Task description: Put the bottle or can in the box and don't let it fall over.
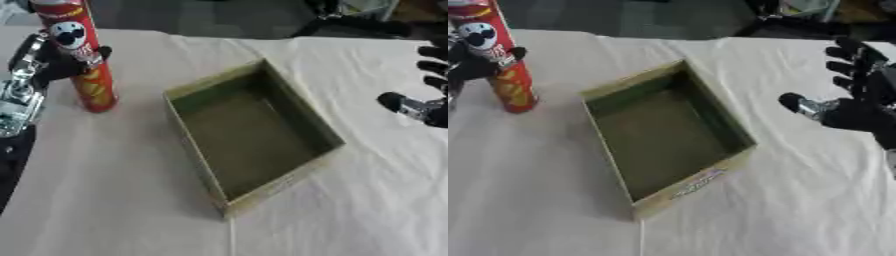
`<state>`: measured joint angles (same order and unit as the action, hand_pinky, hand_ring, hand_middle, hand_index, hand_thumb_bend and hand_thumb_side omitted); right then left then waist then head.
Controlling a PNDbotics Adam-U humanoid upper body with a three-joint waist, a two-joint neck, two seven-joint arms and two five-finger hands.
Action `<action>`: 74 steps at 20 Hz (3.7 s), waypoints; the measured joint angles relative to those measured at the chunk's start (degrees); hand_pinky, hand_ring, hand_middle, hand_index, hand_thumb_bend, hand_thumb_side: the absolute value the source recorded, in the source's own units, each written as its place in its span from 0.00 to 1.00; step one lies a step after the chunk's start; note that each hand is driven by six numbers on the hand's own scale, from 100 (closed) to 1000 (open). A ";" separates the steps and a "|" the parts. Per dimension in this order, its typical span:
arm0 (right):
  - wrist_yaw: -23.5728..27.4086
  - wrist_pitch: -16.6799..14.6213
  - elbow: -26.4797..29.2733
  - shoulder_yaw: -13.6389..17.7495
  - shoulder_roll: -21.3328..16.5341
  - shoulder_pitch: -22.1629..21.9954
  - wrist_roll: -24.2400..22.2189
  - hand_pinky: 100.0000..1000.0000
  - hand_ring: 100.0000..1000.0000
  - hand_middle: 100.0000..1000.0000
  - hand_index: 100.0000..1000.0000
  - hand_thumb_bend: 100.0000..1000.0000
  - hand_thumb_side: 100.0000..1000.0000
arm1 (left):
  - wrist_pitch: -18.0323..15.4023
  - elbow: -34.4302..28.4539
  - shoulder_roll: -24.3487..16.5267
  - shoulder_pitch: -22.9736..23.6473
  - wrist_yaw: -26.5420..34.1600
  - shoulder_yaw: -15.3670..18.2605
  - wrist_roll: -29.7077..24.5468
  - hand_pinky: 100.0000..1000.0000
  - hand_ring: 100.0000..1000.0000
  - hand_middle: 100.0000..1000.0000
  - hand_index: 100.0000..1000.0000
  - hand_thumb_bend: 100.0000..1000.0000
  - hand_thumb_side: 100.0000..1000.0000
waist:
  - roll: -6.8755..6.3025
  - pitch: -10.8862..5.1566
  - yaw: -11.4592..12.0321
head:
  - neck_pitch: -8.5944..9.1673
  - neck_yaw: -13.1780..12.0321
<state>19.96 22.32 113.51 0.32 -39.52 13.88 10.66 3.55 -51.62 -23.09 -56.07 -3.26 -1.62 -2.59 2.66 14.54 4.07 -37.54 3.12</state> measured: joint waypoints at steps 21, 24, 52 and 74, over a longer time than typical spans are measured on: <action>-0.67 0.73 0.00 0.06 -0.01 0.14 0.06 1.00 0.98 0.94 0.99 0.61 0.00 | 0.28 -1.66 -0.05 -1.01 -0.43 -0.84 -0.56 0.77 0.57 0.42 0.32 0.15 0.03 | -0.02 -0.35 0.24 | -0.91 0.71; -1.12 0.91 0.00 0.16 -0.01 0.03 -0.13 1.00 0.97 0.94 0.99 0.61 0.00 | 1.07 -3.41 -0.09 -1.31 0.85 -1.27 -0.78 0.76 0.57 0.42 0.32 0.15 0.03 | -0.05 -0.66 0.30 | -1.16 1.04; -1.39 1.54 0.00 1.07 -0.62 -2.39 1.03 1.00 0.98 0.94 0.98 0.60 0.00 | 13.65 -36.51 10.65 -0.01 16.10 -14.11 1.70 0.69 0.56 0.41 0.31 0.10 0.06 | -1.60 -2.80 2.69 | -5.24 6.07; -1.36 1.18 0.00 1.78 -0.65 -2.59 1.67 1.00 0.97 0.93 0.98 0.60 0.00 | 15.99 -39.77 15.65 7.54 15.67 -19.65 5.20 0.63 0.61 0.45 0.36 0.02 0.05 | -1.83 -2.78 2.75 | -4.57 6.24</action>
<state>18.60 23.50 113.51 2.10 -40.17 11.29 12.33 19.54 -91.40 -7.44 -48.53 12.41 -21.27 2.61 0.83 11.76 6.82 -42.11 9.36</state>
